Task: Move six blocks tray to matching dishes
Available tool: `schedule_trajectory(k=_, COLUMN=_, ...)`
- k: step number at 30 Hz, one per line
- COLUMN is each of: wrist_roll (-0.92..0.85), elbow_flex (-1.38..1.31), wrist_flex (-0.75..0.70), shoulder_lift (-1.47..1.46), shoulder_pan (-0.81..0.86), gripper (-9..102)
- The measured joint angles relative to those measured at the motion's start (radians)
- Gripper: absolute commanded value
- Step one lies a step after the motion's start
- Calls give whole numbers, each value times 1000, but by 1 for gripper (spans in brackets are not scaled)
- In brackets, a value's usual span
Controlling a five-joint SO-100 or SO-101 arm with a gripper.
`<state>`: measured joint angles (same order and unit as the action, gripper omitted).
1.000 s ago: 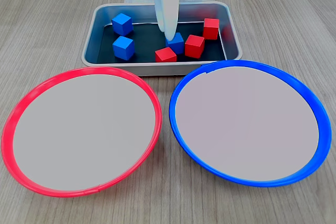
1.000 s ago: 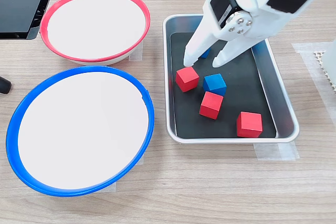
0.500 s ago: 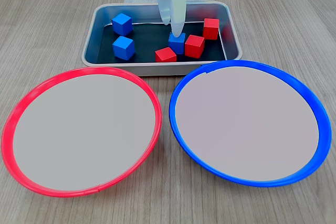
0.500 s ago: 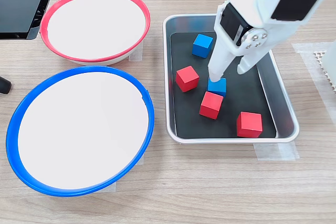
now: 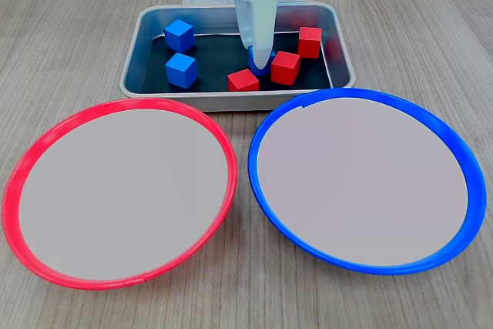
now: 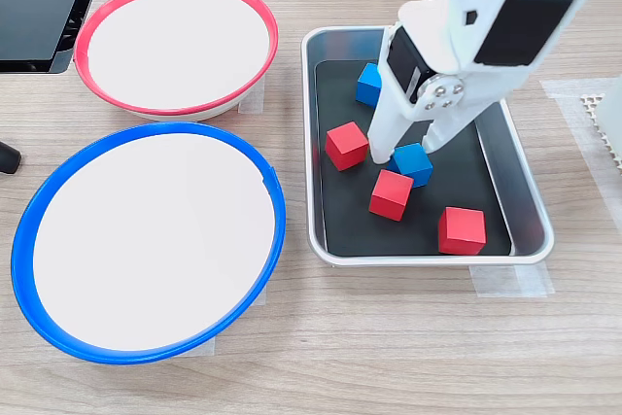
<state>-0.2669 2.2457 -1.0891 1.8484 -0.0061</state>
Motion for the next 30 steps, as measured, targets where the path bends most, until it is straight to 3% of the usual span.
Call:
schedule_trajectory(k=4, wrist_roll=-26, elbow_flex=61, wrist_flex=21, shoulder_lift=0, shoulder_pan=-6, gripper=13)
schedule_trajectory(k=7, wrist_roll=-44, elbow_flex=77, wrist_flex=31, shoulder_lift=0, shoulder_pan=-26, gripper=0)
schedule_trajectory(k=10, wrist_roll=-63, elbow_flex=77, wrist_flex=20, shoulder_lift=2, shoulder_pan=-28, gripper=0)
schedule_trajectory(k=17, wrist_roll=-173, elbow_flex=-147, wrist_flex=-324, shoulder_lift=57, shoulder_pan=-40, gripper=0)
schedule_trajectory(k=19, wrist_roll=-160, elbow_flex=-273, wrist_flex=-356, shoulder_lift=46, shoulder_pan=-40, gripper=0)
schedule_trajectory(k=23, wrist_roll=-8, elbow_flex=-552, wrist_flex=-256, shoulder_lift=-91, shoulder_pan=-63, gripper=0)
schedule_trajectory(k=30, wrist_roll=46, elbow_flex=-779, wrist_flex=21, shoulder_lift=-433, shoulder_pan=-190, gripper=0)
